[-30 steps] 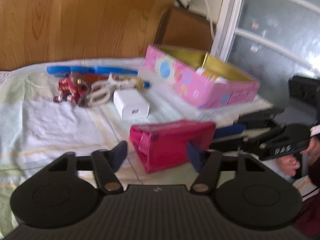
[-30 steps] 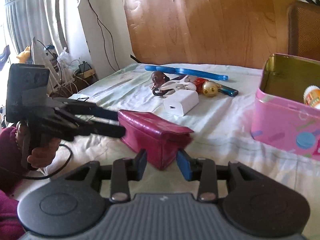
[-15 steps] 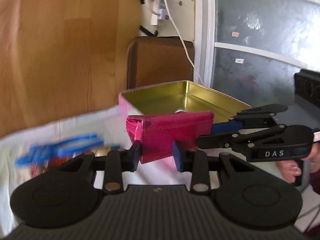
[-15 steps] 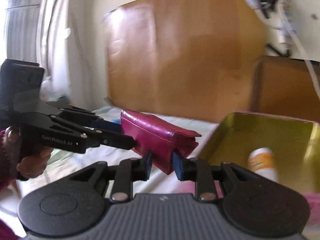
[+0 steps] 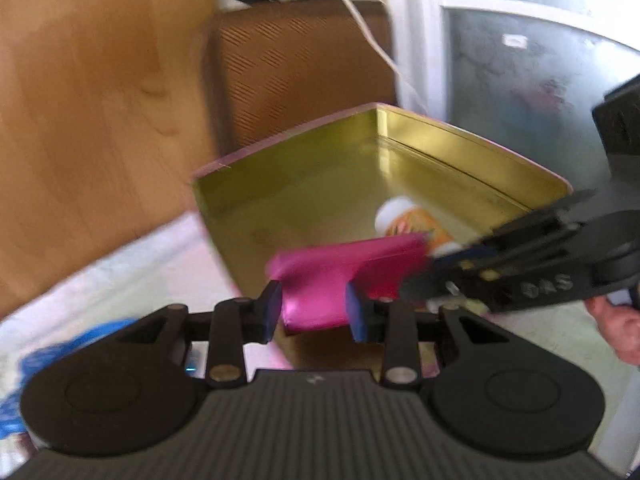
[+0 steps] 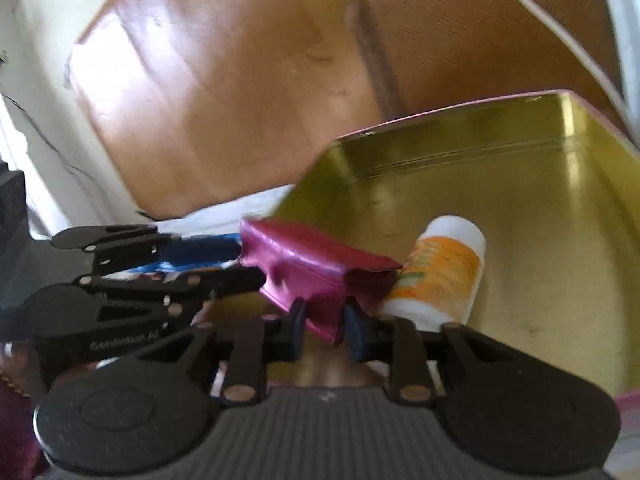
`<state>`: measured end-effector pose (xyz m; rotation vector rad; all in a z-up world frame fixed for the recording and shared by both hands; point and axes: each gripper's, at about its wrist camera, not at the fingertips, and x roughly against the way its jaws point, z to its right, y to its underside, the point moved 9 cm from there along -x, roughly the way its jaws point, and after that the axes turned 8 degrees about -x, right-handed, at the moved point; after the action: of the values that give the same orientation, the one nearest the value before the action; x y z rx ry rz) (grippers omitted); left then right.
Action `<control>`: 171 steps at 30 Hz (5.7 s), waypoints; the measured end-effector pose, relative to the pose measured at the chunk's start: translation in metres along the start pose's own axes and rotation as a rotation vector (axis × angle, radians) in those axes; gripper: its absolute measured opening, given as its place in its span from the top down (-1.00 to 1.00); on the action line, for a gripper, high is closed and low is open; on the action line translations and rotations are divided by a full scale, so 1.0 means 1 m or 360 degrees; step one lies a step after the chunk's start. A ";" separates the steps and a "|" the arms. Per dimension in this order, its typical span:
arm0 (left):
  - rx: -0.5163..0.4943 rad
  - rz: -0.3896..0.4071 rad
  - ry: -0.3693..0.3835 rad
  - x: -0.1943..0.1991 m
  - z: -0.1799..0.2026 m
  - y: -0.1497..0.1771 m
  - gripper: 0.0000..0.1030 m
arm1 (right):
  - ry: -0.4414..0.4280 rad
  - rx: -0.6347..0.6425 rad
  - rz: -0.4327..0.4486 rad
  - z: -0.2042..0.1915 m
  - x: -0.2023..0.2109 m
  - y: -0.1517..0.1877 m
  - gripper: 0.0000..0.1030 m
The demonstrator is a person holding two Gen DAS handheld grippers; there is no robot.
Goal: Organize rigid objects
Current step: 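Lower the wallet into the pink tin and open the right gripper, then grasp the blue polka-dot headband band with the right gripper, then lift the headband and carry it toward the pink tin, then lower the headband into the tin and open the right gripper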
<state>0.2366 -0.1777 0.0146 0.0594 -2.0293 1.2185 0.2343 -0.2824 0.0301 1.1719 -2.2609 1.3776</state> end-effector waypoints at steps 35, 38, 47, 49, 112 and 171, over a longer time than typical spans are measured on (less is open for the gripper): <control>0.0315 0.0117 -0.0312 0.085 -0.028 0.041 -0.26 | 0.0225 0.0136 0.0620 -0.086 0.074 0.023 0.34; 0.0357 0.0120 -0.0337 0.091 -0.039 0.050 -0.26 | 0.0216 0.0171 0.0598 -0.101 0.067 0.025 0.34; 0.0559 0.0122 -0.0454 0.114 -0.092 0.107 -0.26 | 0.0182 0.0297 0.0512 -0.143 0.042 0.035 0.29; 0.0623 0.0102 -0.0511 0.119 -0.109 0.127 -0.26 | 0.0168 0.0328 0.0489 -0.153 0.035 0.037 0.26; 0.1246 0.0173 -0.0697 0.164 -0.166 0.223 -0.38 | 0.0048 0.0493 0.0373 -0.209 -0.012 0.094 0.38; 0.0562 0.0098 -0.0533 0.070 -0.044 0.016 0.90 | 0.0177 0.0073 0.0814 -0.082 0.046 0.010 0.80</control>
<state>0.2055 -0.1126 0.0576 0.3975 -2.0786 1.6871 0.1811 -0.2356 0.0928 0.5193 -2.5625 1.6208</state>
